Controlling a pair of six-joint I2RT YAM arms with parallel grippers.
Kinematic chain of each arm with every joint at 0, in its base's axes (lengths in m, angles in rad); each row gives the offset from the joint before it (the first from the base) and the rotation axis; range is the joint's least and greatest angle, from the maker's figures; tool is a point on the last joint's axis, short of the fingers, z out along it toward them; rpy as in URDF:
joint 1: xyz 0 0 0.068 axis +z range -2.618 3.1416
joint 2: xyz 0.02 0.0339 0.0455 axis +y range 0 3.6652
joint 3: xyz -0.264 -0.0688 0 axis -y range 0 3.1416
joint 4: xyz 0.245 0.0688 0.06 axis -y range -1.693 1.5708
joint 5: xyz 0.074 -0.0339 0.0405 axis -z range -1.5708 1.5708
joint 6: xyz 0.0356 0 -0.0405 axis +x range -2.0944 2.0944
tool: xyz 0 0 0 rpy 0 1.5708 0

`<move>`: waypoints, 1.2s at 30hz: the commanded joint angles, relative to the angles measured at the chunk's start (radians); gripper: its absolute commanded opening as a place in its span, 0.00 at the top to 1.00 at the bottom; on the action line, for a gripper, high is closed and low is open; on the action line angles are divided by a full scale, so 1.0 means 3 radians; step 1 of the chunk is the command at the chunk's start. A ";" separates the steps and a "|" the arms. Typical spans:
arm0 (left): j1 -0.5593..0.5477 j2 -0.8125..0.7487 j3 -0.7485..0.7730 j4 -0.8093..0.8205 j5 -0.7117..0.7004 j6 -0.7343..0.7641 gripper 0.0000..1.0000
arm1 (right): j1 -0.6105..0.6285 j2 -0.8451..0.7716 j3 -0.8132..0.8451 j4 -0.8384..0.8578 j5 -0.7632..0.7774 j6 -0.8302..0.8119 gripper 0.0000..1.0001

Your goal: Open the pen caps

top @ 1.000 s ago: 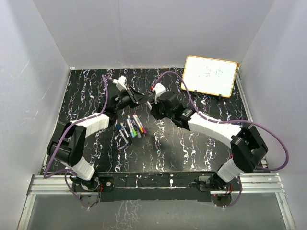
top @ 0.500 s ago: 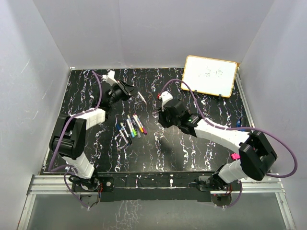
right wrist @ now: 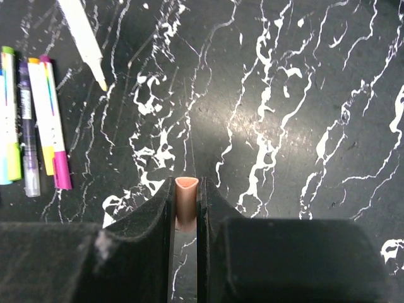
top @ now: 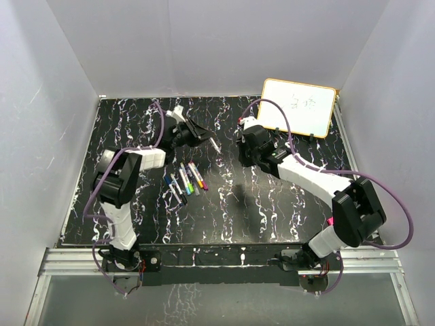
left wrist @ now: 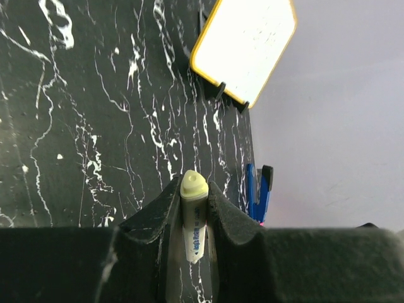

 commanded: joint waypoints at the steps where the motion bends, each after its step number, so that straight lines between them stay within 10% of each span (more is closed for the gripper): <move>1: -0.0113 0.0156 0.0230 0.0012 0.0050 -0.0073 1.00 | -0.0071 0.0076 0.0118 -0.0103 0.0022 0.0012 1.00; 24: -0.0364 0.1190 0.0821 0.0193 0.0063 -0.0416 0.99 | -0.0276 0.0272 -0.0055 -0.0092 -0.0173 -0.0040 1.00; 29: -0.0364 0.1201 0.0836 0.0138 0.0102 -0.0416 0.76 | -0.0273 0.0353 -0.0040 -0.0080 -0.0213 -0.0060 1.00; 36: -0.0365 0.1179 0.0815 0.0085 0.0160 -0.0409 0.68 | -0.0273 0.0451 -0.0024 -0.0061 -0.0255 -0.0064 1.00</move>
